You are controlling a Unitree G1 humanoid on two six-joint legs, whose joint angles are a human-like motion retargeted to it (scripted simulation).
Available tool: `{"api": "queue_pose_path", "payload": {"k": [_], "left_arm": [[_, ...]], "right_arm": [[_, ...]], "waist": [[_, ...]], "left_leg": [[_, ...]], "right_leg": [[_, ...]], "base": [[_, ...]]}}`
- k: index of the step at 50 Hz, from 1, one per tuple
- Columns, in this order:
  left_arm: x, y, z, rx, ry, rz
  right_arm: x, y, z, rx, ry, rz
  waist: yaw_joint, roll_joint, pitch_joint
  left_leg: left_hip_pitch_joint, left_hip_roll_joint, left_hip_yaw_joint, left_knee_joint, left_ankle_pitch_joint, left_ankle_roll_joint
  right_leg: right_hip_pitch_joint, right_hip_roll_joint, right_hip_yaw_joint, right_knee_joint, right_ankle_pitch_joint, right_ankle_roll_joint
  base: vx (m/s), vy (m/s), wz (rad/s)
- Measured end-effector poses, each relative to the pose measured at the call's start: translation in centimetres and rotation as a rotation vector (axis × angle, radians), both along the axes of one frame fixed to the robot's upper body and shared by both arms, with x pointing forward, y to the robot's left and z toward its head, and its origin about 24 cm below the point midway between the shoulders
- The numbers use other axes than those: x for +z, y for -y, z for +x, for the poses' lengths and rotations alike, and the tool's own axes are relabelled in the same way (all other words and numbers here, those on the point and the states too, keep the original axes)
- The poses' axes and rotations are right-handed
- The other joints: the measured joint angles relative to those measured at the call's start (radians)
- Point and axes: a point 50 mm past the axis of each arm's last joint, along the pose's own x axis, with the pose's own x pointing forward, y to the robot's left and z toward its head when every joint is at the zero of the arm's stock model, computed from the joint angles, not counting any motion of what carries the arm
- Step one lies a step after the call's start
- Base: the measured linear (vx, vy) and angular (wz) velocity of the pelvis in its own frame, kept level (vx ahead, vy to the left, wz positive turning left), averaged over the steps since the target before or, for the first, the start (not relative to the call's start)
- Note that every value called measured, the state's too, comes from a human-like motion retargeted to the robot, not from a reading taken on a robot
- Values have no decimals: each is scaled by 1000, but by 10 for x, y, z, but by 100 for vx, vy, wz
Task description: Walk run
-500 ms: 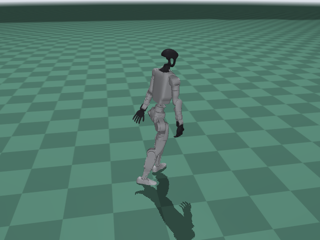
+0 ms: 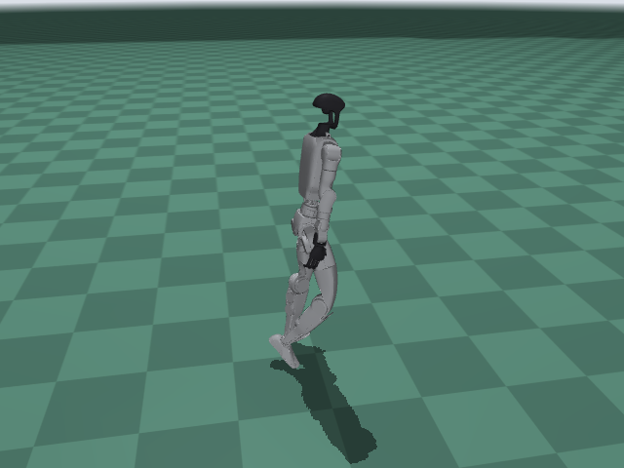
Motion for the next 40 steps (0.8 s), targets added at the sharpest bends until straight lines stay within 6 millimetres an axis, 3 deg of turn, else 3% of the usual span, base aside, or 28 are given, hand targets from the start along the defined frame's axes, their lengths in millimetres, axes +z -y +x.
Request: {"api": "queue_pose_path", "payload": {"k": [5, 8, 12, 15, 17, 21, 23, 24, 27, 29, 35, 40], "left_arm": [[16, -17, 42, -48, 111, 9], [26, -24, 63, -80, 185, 23], [28, -21, 74, -109, 239, 20], [19, -13, 58, -93, 203, -1], [11, -11, 33, -78, 120, -10], [-7, 7, -31, -48, -73, -5], [-12, 19, -62, -23, -174, -9], [-13, 23, -73, -14, -220, -18], [-13, 35, -98, 7, -328, -67], [-13, 41, -111, 30, -373, -93], [-12, 56, -141, 107, -429, -101], [-12, 61, -143, 104, -470, -117]], "right_arm": [[1, -10, -32, -99, -108, 39], [3, -18, -46, -137, -157, 68], [4, -22, -58, -161, -198, 90], [5, -18, -58, -143, -211, 79], [5, -16, -55, -131, -211, 73], [3, -16, -44, -163, -185, 81], [2, -14, -34, -167, -150, 91], [1, -11, -26, -162, -126, 94], [1, -1, 6, -114, -39, 77], [2, 5, 31, -66, 26, 47], [15, 20, 105, 60, 218, 8], [31, 24, 154, 128, 393, -9]], "waist": [[-91, -50, 13], [-129, -62, 19], [-137, -59, 11], [-134, -64, -14], [-165, -60, -27], [-168, -91, -48], [-134, -138, -53], [-125, -161, -49], [-111, -208, -30], [-88, -201, -20], [33, -106, 8], [109, -50, 38]], "left_leg": [[128, -101, -23, -94, -28, -20], [197, -126, -46, -120, -57, -35], [264, -131, -73, -123, -86, -68], [298, -145, -79, -106, -60, -105], [320, -144, -94, -73, 16, -127], [316, -124, -2, 98, 311, -105], [257, -136, 28, 278, 423, -66], [212, -133, 32, 383, 415, -44], [84, -61, 113, 636, 258, 50], [0, -13, 149, 683, 185, 68], [-260, 8, 110, 464, 110, -20], [-403, -32, -18, 140, 129, -117]], "right_leg": [[-159, 71, 65, -372, -76, 43], [-231, 119, 151, -598, -89, 12], [-276, 123, 106, -671, -99, 24], [-282, 72, 25, -561, -38, -54], [-281, 63, 57, -495, -38, -99], [-198, 21, 153, -455, -148, -69], [-111, -28, 112, -510, -164, -54], [-80, -50, 112, -526, -174, -44], [-1, -89, 113, -559, -204, -14], [62, -68, 59, -607, -211, -6], [221, 121, 36, -765, -220, 12], [341, 218, 43, -836, -247, 54]], "base": [[62, -7, 56], [65, -15, 67], [71, -20, 46], [78, -22, 11], [101, -31, 63], [92, -24, 57], [86, -25, -2], [76, -24, 35], [64, -20, 53], [59, -20, 6], [57, -16, -54], [67, -7, -52]]}}
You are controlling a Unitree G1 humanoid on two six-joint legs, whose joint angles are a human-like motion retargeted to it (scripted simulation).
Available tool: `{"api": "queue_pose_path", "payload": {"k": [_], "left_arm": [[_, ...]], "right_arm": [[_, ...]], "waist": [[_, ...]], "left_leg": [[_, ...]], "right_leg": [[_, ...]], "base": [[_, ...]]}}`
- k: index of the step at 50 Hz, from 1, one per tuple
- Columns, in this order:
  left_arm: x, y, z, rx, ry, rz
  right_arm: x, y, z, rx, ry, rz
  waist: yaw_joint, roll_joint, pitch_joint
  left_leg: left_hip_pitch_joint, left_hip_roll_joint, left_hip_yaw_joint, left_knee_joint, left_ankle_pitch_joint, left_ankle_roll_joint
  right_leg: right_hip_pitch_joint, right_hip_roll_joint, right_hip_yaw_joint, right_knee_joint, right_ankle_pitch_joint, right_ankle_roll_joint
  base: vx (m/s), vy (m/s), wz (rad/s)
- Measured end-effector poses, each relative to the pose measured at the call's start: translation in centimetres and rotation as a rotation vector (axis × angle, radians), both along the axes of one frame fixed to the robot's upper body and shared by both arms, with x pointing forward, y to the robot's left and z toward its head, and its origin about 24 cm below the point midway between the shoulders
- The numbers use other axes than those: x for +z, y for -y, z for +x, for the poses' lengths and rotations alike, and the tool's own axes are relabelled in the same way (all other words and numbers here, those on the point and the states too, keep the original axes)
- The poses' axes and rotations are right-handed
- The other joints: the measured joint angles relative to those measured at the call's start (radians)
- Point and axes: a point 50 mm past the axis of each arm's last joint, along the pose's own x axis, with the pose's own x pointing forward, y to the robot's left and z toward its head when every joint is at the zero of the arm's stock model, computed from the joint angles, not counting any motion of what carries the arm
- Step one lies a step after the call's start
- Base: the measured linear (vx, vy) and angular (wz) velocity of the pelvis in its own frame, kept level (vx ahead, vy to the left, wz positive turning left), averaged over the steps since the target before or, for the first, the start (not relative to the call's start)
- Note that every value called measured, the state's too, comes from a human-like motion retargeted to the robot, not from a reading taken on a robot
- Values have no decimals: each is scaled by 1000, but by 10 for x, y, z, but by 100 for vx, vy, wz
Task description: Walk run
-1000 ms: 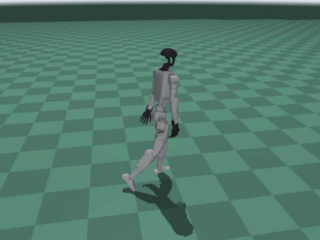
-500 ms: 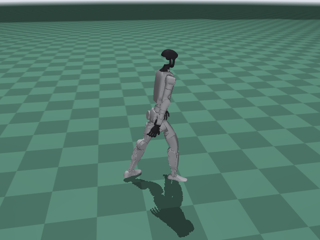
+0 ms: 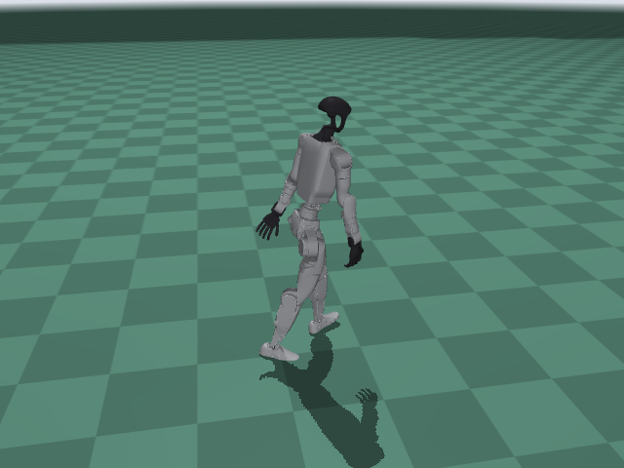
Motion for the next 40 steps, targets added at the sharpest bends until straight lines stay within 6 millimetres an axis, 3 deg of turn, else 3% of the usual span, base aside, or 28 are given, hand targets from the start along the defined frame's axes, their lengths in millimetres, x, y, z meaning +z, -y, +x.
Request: {"api": "queue_pose_path", "payload": {"k": [4, 7, 8, 10, 13, 16, 20, 24, 30, 35, 37, 40], "left_arm": [[1, -8, 6, -24, 2, 11], [0, -12, 17, -39, 25, 24], [-1, -13, 24, -34, 44, 23], [-3, -14, 38, -17, 92, 24], [-4, -18, 59, -5, 176, 16], [-2, -30, 88, -24, 278, 24], [7, -53, 127, -125, 385, 74], [20, -72, 165, -222, 469, 100], [41, -90, 211, -354, 623, 143], [42, -84, 218, -385, 666, 133], [35, -77, 208, -348, 633, 110], [21, -64, 177, -264, 520, 54]], "right_arm": [[2, -4, 4, 46, 29, 6], [-6, -6, -15, 52, -36, -2], [-10, -8, -24, 51, -61, -6], [-17, -16, -44, 42, -118, -10], [-25, -21, -78, 9, -217, -15], [-28, -23, -98, -16, -265, -29], [-31, -28, -123, -97, -320, 2], [-32, -36, -153, -178, -401, 65], [-30, -46, -191, -207, -534, 97], [-27, -52, -207, -206, -600, 128], [-27, -51, -209, -212, -614, 130], [-25, -48, -214, -221, -648, 125]], "waist": [[-5, 9, -19], [17, 6, -34], [31, -1, -35], [37, 9, -45], [16, 64, -67], [3, 94, -61], [-73, 78, -49], [-150, 29, -45], [-212, -30, -25], [-241, -21, -35], [-249, -18, -46], [-269, -5, -69]], "left_leg": [[-44, -26, -28, -46, 43, 47], [-28, -13, -2, 15, 80, 119], [-44, -15, -75, 60, 51, 124], [-22, 14, -142, 113, -19, 114], [95, 109, -51, 64, -71, 116], [179, 141, -37, 34, -110, 106], [301, 86, 20, -73, -117, 103], [408, -6, 31, -170, -126, 94], [565, -109, 4, -248, -177, 92], [643, -126, -55, -253, -224, 83], [667, -129, -62, -242, -225, 75], [707, -122, -82, -205, -161, 47]], "right_leg": [[61, 24, 6, 4, -14, 55], [100, 17, 30, 53, 47, 108], [101, 3, 41, 88, 95, 119], [85, -16, 33, 191, 226, 91], [5, -30, 17, 445, 381, -2], [-107, -94, -2, 689, 313, -47], [-268, -175, -34, 809, 244, -53], [-415, -185, -18, 671, 193, -24], [-545, -103, 68, 281, 135, -25], [-605, -77, 60, 171, 135, -36], [-608, -101, 50, 232, 157, -82], [-575, -121, 0, 291, 199, -162]], "base": [[69, -3, -6], [81, 1, -44], [91, 4, -94], [97, 7, -80], [75, 7, -55], [73, 8, -87], [61, 3, 18], [57, -5, 60], [56, -11, 31], [76, -22, 38], [65, -17, 40], [91, -28, 57]]}}
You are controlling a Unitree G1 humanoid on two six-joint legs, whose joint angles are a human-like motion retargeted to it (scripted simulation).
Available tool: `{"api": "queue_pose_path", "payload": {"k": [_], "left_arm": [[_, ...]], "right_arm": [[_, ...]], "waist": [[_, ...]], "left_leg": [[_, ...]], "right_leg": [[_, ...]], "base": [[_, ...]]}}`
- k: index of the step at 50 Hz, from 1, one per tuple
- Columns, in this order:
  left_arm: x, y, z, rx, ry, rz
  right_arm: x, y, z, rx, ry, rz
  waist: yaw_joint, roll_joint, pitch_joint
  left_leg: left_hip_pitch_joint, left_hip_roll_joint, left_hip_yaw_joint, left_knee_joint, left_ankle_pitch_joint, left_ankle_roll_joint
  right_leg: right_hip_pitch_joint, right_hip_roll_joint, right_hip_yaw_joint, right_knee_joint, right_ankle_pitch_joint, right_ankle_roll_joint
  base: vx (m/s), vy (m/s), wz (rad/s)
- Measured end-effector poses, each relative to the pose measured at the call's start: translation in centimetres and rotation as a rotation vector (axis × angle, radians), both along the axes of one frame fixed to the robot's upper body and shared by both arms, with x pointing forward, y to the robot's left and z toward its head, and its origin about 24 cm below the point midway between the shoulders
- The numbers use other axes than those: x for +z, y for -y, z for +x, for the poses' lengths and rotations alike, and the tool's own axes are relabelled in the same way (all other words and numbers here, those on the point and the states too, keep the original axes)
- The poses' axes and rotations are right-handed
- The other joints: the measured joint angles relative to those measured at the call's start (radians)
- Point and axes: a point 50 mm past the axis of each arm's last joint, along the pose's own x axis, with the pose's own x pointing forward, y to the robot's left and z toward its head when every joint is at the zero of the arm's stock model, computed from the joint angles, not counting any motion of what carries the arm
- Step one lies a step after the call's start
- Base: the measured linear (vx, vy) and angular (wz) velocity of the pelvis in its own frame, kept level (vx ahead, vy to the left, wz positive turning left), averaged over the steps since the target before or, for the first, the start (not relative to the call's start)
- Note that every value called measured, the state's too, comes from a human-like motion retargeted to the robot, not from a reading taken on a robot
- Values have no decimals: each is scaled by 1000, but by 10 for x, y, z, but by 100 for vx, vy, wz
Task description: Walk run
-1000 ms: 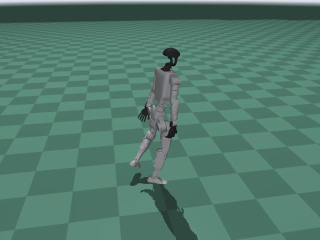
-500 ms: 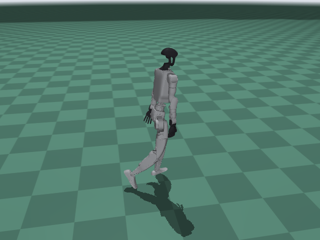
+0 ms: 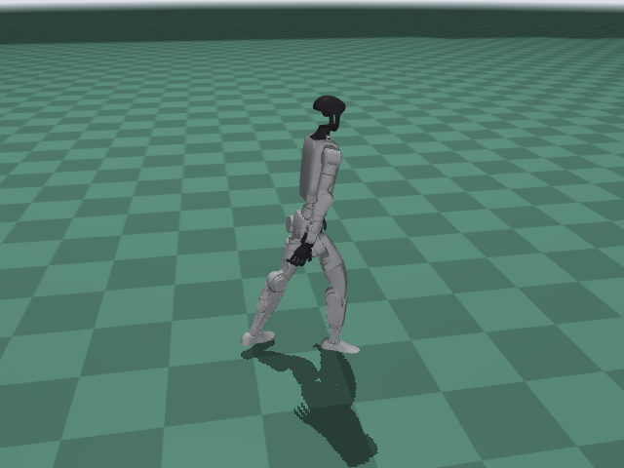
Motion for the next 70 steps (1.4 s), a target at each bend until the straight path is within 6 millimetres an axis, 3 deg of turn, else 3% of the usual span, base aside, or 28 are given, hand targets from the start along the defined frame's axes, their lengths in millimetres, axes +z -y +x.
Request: {"api": "queue_pose_path", "payload": {"k": [2, 5, 7, 10, 14, 20, 24, 27, 31, 35, 38, 40, 44, 47, 53, 56, 58, 60, 64, 65, 67, 70], "left_arm": [[-10, 11, -25, 52, -65, -22], [-20, 24, -71, 128, -178, -4], [-20, 20, -97, 112, -261, 44], [-17, 10, -119, -77, -362, 113], [-16, 10, -140, -256, -441, 163], [-16, 40, -183, -63, -577, 73], [-18, 56, -184, 33, -606, 1], [-19, 58, -179, 32, -597, -20], [-19, 47, -171, -16, -573, 16], [-19, 38, -158, -27, -530, 47], [-20, 31, -143, 14, -466, 55], [-20, 25, -126, 42, -407, 47], [-15, 5, -83, 82, -249, 74], [-6, -12, -49, 79, -122, 120], [13, -26, 10, 48, 45, 117], [21, -29, 30, 36, 109, 95], [23, -28, 38, 30, 137, 85], [22, -25, 38, 28, 151, 79], [10, -17, 15, 36, 86, 58], [6, -17, 3, 39, 41, 53], [-5, -8, -29, 39, -59, 42], [-19, 14, -87, 86, -212, 18]], "right_arm": [[1, 3, 1, -11, -26, -7], [0, 8, 9, 2, -20, -21], [-2, 13, 22, 22, 34, -26], [-4, 23, 49, 57, 129, -46], [-2, 37, 102, 137, 258, -101], [13, 39, 180, 189, 490, -101], [26, 32, 222, 199, 649, -79], [32, 25, 236, 239, 705, -51], [26, 21, 223, 305, 664, -32], [11, 22, 180, 335, 536, -56], [1, 17, 139, 276, 427, -74], [-2, 18, 118, 234, 359, -69], [-5, 18, 95, 199, 300, -68], [-6, 15, 77, 147, 269, -70], [-5, 5, 33, 48, 152, -49], [-4, 1, 18, 27, 97, -35], [-3, 0, 11, 21, 72, -24], [-2, 0, 7, 16, 59, -20], [-3, 6, 12, 10, 66, -33], [-3, 6, 12, 9, 66, -34], [-2, 9, 13, -12, 53, -41], [-3, 14, 23, -25, 55, -55]], "waist": [[10, -2, -4], [27, -49, -13], [46, -95, -14], [58, -157, -10], [101, -107, 16], [187, -17, 45], [259, -12, 73], [279, -26, 74], [272, -7, 50], [297, 1, 24], [271, 46, 8], [269, 78, 9], [230, 88, 34], [166, 62, 41], [69, 1, 55], [39, -19, 66], [25, -19, 63], [23, -18, 59], [14, -20, 30], [5, -20, 22], [-3, -13, 1], [-1, -6, -29]], "left_leg": [[11, 7, 20, 59, 125, -14], [-7, 20, 127, 231, 365, 14], [-67, 16, 170, 419, 414, 48], [-168, 81, 268, 655, 283, 118], [-357, 168, 271, 740, 181, 66], [-593, 166, 194, 429, 147, 1], [-696, 135, 103, 184, 161, -44], [-738, 126, 97, 117, 163, -49], [-709, 145, 150, 183, 230, 22], [-703, 158, 17, 293, 174, 52], [-587, 203, 30, 248, 116, 53], [-510, 250, 69, 213, 91, 44], [-395, 237, 100, 142, 60, 33], [-321, 172, 124, 59, 58, 44], [-193, 51, 57, -31, 18, 45], [-120, 19, 38, -54, -15, 35], [-87, 13, 21, -58, -38, 30], [-58, 8, 3, -53, -61, 25], [-15, -4, 0, -22, -56, -3], [3, -3, 2, -11, -34, -14], [21, 3, -9, 36, 64, -41], [35, 30, 64, 144, 284, -46]], "right_leg": [[13, -8, 77, 62, -62, 16], [128, -55, 72, 13, -105, 41], [200, -100, 61, -25, -121, 61], [281, -155, 42, -59, -151, 89], [404, -58, -27, -166, -154, 101], [546, 106, -17, -283, -174, 121], [612, 134, 11, -313, -197, 155], [641, 122, 41, -303, -217, 188], [701, 132, 66, -269, -194, 254], [729, 103, 113, -173, 2, 307], [677, 98, 116, 27, 218, 232], [608, 83, 99, 224, 266, 156], [425, -20, 62, 508, 144, 111], [289, -72, 19, 546, 68, 120], [100, -31, 36, 159, -10, 153], [34, 27, 123, -64, -30, 133], [-4, 49, 159, -145, -40, 153], [-21, 40, 123, -152, -41, 161], [-28, -12, 55, -17, 30, 53], [-19, -24, 23, 8, 52, 16], [-26, -38, 111, 112, -30, 30], [77, -69, 100, 90, -82, 72]], "base": [[89, -26, 50], [89, -23, 18], [78, -23, 19], [61, -20, 61], [58, -22, -9], [52, -15, -60], [56, -8, -86], [65, -2, -63], [86, 9, -36], [94, 12, -70], [86, 11, -22], [74, 12, -59], [64, 6, -39], [48, -2, 64], [65, -10, 84], [53, -15, 65], [79, -25, 54], [76, -28, 36], [79, -31, 24], [93, -33, 55], [91, -26, 68], [88, -19, 14]]}}
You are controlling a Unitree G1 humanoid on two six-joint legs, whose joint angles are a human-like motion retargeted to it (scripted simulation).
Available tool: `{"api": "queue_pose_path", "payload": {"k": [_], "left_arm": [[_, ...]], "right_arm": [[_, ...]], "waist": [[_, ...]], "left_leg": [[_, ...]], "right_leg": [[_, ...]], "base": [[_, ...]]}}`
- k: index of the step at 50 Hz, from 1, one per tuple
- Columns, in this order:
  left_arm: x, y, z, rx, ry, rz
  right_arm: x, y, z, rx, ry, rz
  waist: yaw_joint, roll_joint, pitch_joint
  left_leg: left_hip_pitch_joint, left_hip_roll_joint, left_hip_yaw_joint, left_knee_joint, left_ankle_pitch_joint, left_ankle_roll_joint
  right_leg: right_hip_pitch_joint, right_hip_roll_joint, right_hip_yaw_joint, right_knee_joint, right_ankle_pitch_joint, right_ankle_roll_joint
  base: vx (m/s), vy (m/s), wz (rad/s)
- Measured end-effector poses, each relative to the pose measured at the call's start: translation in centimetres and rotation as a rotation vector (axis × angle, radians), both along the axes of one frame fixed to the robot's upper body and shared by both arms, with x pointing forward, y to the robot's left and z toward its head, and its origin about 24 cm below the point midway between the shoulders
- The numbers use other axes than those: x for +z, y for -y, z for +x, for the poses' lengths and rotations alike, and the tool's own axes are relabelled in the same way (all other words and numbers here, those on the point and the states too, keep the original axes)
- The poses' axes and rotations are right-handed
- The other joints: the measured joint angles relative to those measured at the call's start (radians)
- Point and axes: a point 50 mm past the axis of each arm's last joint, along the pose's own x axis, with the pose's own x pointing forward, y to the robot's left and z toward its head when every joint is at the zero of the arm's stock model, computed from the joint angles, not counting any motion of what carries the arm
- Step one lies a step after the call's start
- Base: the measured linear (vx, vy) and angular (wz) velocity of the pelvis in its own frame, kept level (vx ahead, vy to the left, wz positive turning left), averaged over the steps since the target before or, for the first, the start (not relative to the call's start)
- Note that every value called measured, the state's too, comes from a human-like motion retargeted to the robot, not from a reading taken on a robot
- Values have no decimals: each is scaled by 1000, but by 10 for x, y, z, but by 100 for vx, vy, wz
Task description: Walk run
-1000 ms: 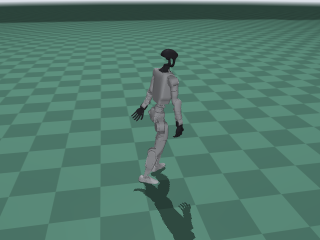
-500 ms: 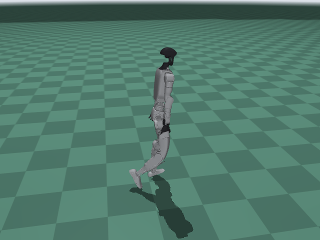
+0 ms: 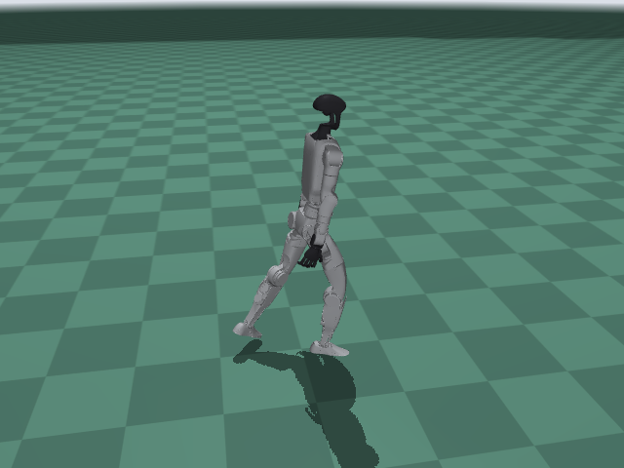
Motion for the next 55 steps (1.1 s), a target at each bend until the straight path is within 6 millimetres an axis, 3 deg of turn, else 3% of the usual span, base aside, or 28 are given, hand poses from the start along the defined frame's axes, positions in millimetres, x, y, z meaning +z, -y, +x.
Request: {"api": "queue_pose_path", "payload": {"k": [2, 4, 6, 8, 12, 15, 18, 22, 26, 28, 30, 33, 36, 39, 43, 50, 52, 55], "left_arm": [[-3, 12, -37, 53, -119, -20], [-2, 21, -65, 90, -221, -35], [1, 27, -84, 111, -293, -45], [3, 27, -93, 108, -336, -46], [3, 26, -90, 51, -343, -29], [0, 28, -76, 24, -291, -31], [-4, 33, -61, 27, -238, -51], [-6, 38, -45, 17, -207, -91], [-5, 28, -35, -13, -199, -70], [-4, 23, -34, -25, -194, -43], [-3, 20, -34, -15, -188, -22], [-2, 18, -35, 33, -187, -7], [-2, 15, -28, 71, -172, -19], [0, 5, -12, 100, -110, -9], [6, -11, 19, 59, 4, 47], [20, -27, 76, -3, 194, 44], [24, -29, 89, -6, 254, 40], [27, -29, 99, -9, 311, 36]], "right_arm": [[-1, 4, 15, 12, 34, -2], [-1, 6, 34, 20, 81, -1], [-1, 5, 58, 42, 141, -4], [0, 3, 83, 70, 217, -8], [6, 7, 126, 137, 362, -8], [13, 13, 152, 199, 447, -21], [19, 17, 171, 245, 504, -38], [23, 19, 183, 266, 540, -38], [20, 17, 173, 273, 501, -22], [15, 17, 157, 270, 454, -20], [9, 16, 137, 267, 398, -23], [1, 7, 101, 225, 321, -34], [-2, 5, 71, 177, 244, -31], [-3, 5, 55, 195, 192, -24], [-3, 1, 36, 161, 142, -8], [-2, -8, 7, 81, 66, 20], [-2, -10, 4, 70, 58, 31], [-2, -11, 1, 55, 55, 43]], "waist": [[14, -20, -6], [27, -61, -3], [44, -91, 11], [61, -100, 27], [105, -63, 45], [144, -19, 62], [197, 13, 84], [251, 2, 94], [266, -2, 83], [275, 2, 69], [285, 3, 61], [278, 22, 54], [271, 70, 49], [252, 83, 64], [185, 55, 75], [76, 2, 93], [50, 2, 95], [31, 8, 81]], "left_leg": [[-17, -25, 24, 112, 94, 23], [-52, -34, 85, 249, 74, 68], [-96, -13, 180, 346, 24, 105], [-167, 19, 238, 407, -18, 98], [-387, 81, 219, 428, -94, 55], [-512, 110, 204, 290, -121, 44], [-617, 107, 134, 122, -130, 32], [-728, 91, 62, -33, -129, 16], [-746, 98, 69, -4, -93, 61], [-726, 116, 94, 36, -58, 94], [-728, 115, 2, 98, -98, 119], [-670, 123, -83, 125, -177, 131], [-557, 187, -17, 80, -227, 147], [-478, 185, -11, 49, -269, 142], [-376, 103, 16, -57, -275, 157], [-197, -31, -24, -181, -312, 138], [-151, -41, -36, -197, -330, 127], [-98, -38, -45, -207, -357, 99]], "right_leg": [[72, -17, 1, -41, -16, 9], [130, -55, 16, -64, -34, 25], [187, -76, 21, -95, -46, 41], [244, -75, -4, -134, -54, 55], [347, 3, -61, -232, -60, 73], [422, 88, -95, -301, -72, 81], [492, 155, -85, -350, -87, 94], [560, 170, -46, -388, -94, 134], [615, 179, -9, -376, -78, 186], [642, 180, -4, -355, -36, 219], [660, 167, 11, -314, 48, 240], [629, 150, 27, -161, 256, 170], [537, 123, -17, 117, 386, 61], [390, 38, -45, 382, 270, 11], [192, -20, -79, 473, 138, 33], [-19, 69, 2, -27, 47, 59], [-59, 120, 60, -172, 34, 44], [-108, 141, 60, -270, 33, 86]], "base": [[80, -17, -41], [83, -24, -20], [63, -22, -12], [45, -17, 4], [49, -18, 21], [44, -14, 10], [48, -11, -38], [58, -7, -50], [95, 4, -34], [79, 4, -39], [93, 6, -60], [82, 4, -45], [83, 14, -53], [78, 11, -83], [49, 0, 29], [66, -9, 67], [60, -14, 65], [65, -16, 50]]}}
